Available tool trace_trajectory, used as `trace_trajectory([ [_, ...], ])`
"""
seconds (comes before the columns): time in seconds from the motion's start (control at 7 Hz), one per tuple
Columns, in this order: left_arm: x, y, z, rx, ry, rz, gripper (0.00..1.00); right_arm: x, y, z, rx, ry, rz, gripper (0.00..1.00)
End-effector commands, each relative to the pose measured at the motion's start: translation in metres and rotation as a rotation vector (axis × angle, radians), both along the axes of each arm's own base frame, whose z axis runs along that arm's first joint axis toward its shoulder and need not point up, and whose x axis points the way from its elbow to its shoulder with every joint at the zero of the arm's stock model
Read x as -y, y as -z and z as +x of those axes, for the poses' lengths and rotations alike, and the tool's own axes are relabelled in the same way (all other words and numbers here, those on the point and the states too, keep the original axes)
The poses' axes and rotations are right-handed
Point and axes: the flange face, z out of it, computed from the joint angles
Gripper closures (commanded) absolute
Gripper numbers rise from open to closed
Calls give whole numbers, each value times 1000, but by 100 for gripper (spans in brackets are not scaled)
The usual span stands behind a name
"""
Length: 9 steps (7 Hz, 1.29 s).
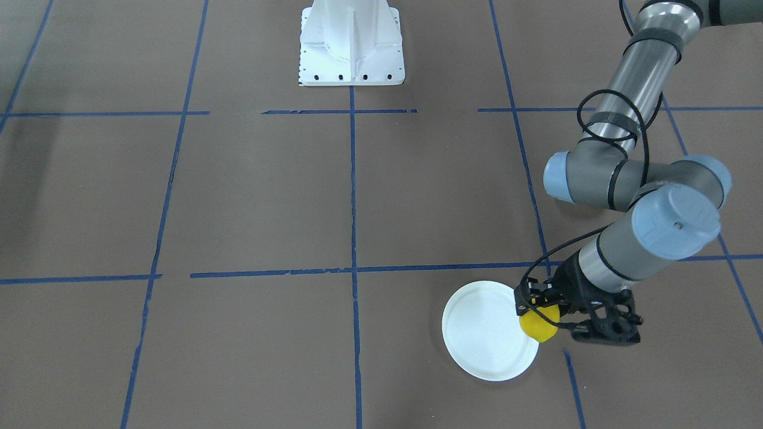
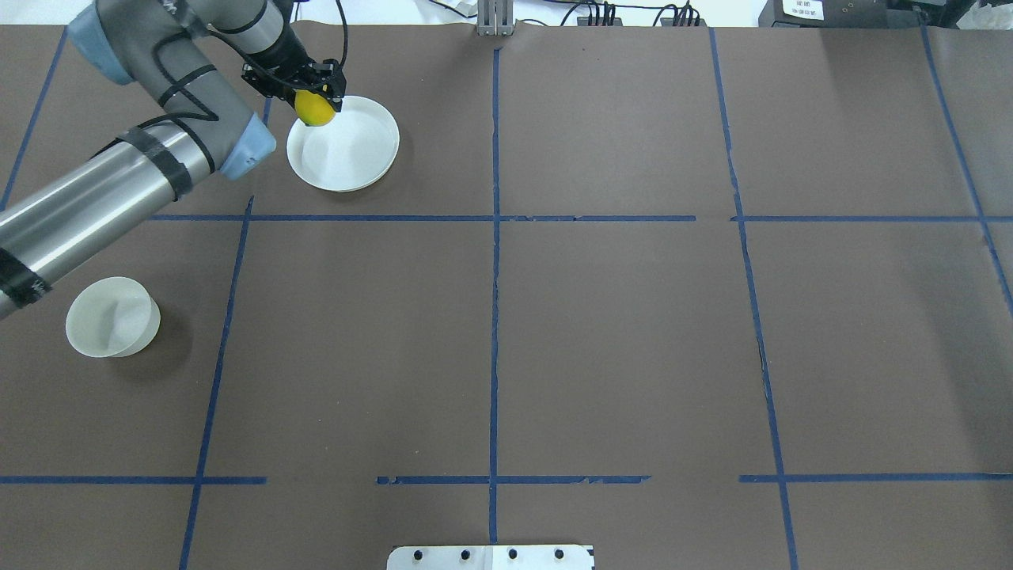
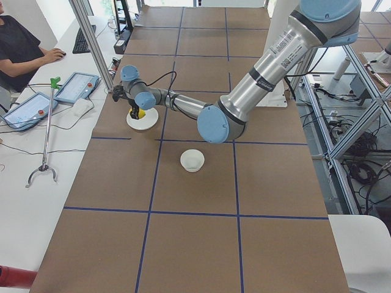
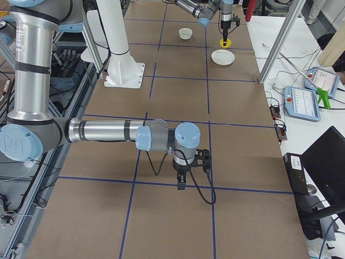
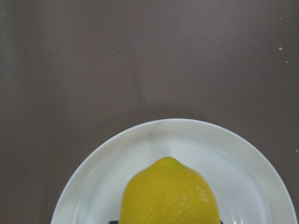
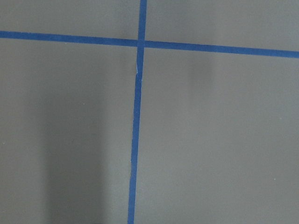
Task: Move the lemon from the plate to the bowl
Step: 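Lift the lemon with the left gripper and carry it over the white bowl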
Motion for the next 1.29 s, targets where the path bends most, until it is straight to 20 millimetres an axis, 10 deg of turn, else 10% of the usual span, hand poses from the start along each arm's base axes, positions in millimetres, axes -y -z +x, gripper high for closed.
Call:
trace_trajectory([
  [0.0,-85,-20,-58,21,6,-13,100,1,0,0,-1,0,1,0],
  [0.43,-200,-100,-132,95,61,-34,100,0,0,0,0,0,0,0],
  [0.71,-243,-152,-151,114,61,-35,100,0,0,0,-1,0,0,0],
  [1.14,-265,-160,-105,138,49,-92,100,0,0,0,0,0,0,0],
])
